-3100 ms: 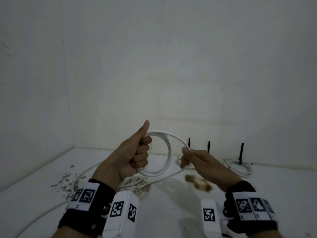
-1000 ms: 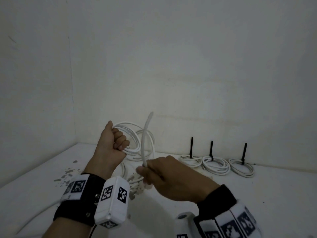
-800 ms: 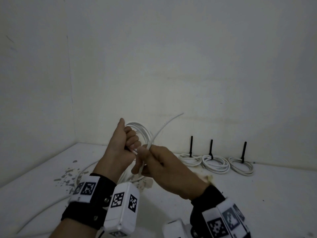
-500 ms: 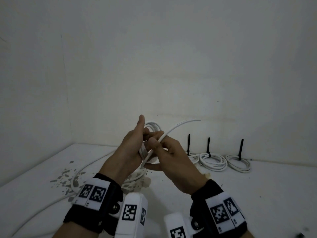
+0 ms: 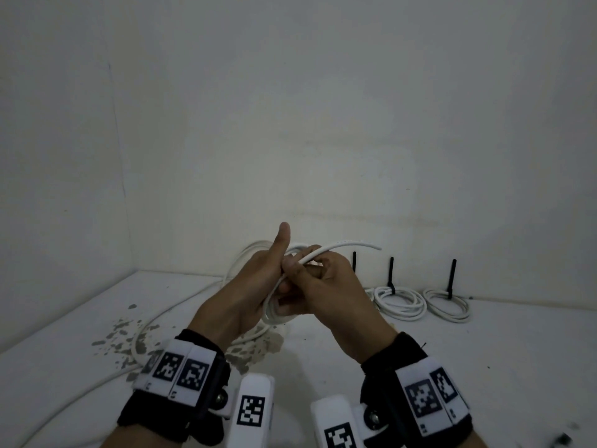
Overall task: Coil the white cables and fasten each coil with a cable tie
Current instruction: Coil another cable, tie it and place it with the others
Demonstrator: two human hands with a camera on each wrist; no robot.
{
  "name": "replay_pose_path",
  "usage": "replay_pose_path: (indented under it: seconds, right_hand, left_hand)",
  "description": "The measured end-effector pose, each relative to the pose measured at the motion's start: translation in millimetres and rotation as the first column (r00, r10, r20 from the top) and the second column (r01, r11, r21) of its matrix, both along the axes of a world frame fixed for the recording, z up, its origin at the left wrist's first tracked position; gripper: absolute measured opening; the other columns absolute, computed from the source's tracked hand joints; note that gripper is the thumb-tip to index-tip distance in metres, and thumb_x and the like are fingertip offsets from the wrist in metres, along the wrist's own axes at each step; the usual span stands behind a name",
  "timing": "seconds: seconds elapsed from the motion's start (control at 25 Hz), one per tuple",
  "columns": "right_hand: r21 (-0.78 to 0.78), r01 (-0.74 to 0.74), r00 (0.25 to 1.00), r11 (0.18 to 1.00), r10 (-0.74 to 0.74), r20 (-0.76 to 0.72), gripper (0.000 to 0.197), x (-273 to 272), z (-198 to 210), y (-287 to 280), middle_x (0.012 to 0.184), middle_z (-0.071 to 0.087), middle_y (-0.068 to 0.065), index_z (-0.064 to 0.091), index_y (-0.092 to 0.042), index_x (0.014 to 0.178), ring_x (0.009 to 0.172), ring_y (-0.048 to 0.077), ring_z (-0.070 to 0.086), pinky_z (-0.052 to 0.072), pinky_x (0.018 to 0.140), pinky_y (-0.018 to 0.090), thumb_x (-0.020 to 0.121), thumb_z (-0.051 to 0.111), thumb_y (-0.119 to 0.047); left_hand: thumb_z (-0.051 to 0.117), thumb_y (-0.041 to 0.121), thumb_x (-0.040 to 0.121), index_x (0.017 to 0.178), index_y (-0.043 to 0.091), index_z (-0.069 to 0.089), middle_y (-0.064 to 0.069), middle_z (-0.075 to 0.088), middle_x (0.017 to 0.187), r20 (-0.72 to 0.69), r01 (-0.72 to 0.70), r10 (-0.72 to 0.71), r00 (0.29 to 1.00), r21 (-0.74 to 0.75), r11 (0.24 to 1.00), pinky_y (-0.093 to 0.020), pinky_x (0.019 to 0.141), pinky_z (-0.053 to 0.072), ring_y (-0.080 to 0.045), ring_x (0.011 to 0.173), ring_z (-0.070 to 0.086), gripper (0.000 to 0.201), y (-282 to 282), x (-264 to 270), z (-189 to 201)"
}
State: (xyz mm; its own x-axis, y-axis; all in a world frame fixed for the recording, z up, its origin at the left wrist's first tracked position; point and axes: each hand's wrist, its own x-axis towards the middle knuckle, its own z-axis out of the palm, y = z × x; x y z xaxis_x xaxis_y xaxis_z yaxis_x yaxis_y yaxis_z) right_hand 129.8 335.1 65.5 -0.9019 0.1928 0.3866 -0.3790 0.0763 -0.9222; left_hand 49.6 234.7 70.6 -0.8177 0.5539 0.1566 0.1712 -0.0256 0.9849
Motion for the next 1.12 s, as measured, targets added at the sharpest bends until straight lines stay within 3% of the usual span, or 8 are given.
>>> replay_pose_path:
  seconds: [0.2,0.4,0.48,0.56,0.64,0.68,0.92,1.12]
  right_hand:
    - [0.043,0.205,0.976,0.978,-0.207,0.066,0.032,5,7,13,0.072,0.075,0.01,0.072,0.0,0.087,0.063,0.028,0.072,0.052,0.045,0.031,0.092,0.07,-0.031]
    - [-0.434,0.405,0.904,0.805,-0.422,0.062,0.044,8,15,44,0.072,0.066,0.012,0.058,-0.004,0.108,0.048,0.024,0.059,0.048,0.041,0.028,0.079,0.084,-0.023]
    - [-0.459,0.424,0.887,0.781,-0.46,0.036,0.045,9,15,53,0.081,0.066,0.015,0.054,-0.012,0.111,0.053,0.023,0.059,0.049,0.044,0.031,0.078,0.085,-0.018]
    - [-0.006,0.546,0.834,0.838,-0.544,-0.093,0.019,6,9,60,0.081,0.07,0.01,0.065,-0.02,0.099,0.057,0.019,0.063,0.052,0.051,0.034,0.086,0.077,-0.025]
    - [0.54,0.566,0.818,0.622,-0.502,-0.28,0.01,5,6,58,0.074,0.068,-0.005,0.069,-0.024,0.089,0.06,0.013,0.062,0.05,0.061,0.031,0.096,0.062,-0.029]
    - [0.64,0.503,0.856,0.581,-0.436,-0.278,0.015,3,4,53,0.072,0.065,-0.007,0.067,-0.023,0.09,0.061,0.014,0.06,0.048,0.061,0.032,0.1,0.055,-0.027]
    - [0.389,0.258,0.964,0.885,-0.263,-0.039,0.028,1,1,41,0.094,0.064,0.014,0.052,-0.005,0.088,0.078,0.035,0.067,0.06,0.066,0.044,0.105,0.036,-0.021]
    - [0.278,0.21,0.972,0.937,-0.232,0.048,0.033,-3,-5,42,0.095,0.064,0.013,0.052,-0.009,0.083,0.077,0.031,0.068,0.06,0.073,0.046,0.105,0.033,-0.023]
  left_hand:
    - [0.032,0.08,0.081,0.084,0.016,0.067,-0.008,0.058,0.065,-0.073,0.049,-0.057,0.996,-0.115,0.992,-0.023,0.044,0.022,-0.013,0.04,0.037,0.072,2,8,0]
    - [0.049,0.069,0.084,0.068,0.019,0.04,0.001,0.031,0.052,-0.046,-0.029,0.028,0.999,-0.014,0.999,-0.023,0.044,0.015,-0.01,0.039,0.018,0.053,3,3,-1]
    - [0.051,0.065,0.087,0.069,0.02,0.036,0.001,0.023,0.054,0.013,-0.004,0.004,1.0,0.024,1.0,-0.027,0.048,0.011,-0.011,0.041,0.014,0.05,1,1,-1]
    - [0.056,0.063,0.086,0.064,0.023,0.033,0.001,0.023,0.054,0.036,-0.022,0.021,0.999,0.035,0.999,-0.028,0.049,0.011,-0.011,0.04,0.014,0.052,-1,-2,-1]
    - [0.06,0.06,0.085,0.061,0.023,0.032,0.002,0.024,0.052,0.082,-0.045,0.037,0.996,0.088,0.995,-0.025,0.045,0.012,-0.01,0.037,0.016,0.052,-3,-5,0]
    - [0.061,0.057,0.086,0.059,0.023,0.032,0.003,0.024,0.051,0.118,-0.043,0.027,0.993,0.131,0.99,-0.022,0.042,0.013,-0.009,0.035,0.016,0.052,-4,-6,1]
    - [0.051,0.052,0.094,0.051,0.02,0.04,0.006,0.025,0.041,0.239,0.157,-0.245,0.939,0.335,0.929,-0.015,0.03,0.012,-0.003,0.024,0.017,0.055,-14,-10,9]
    - [0.056,0.046,0.088,0.055,0.018,0.031,0.007,0.024,0.037,0.287,0.235,-0.379,0.88,0.429,0.872,-0.015,0.032,0.009,-0.004,0.022,0.019,0.05,-13,-9,8]
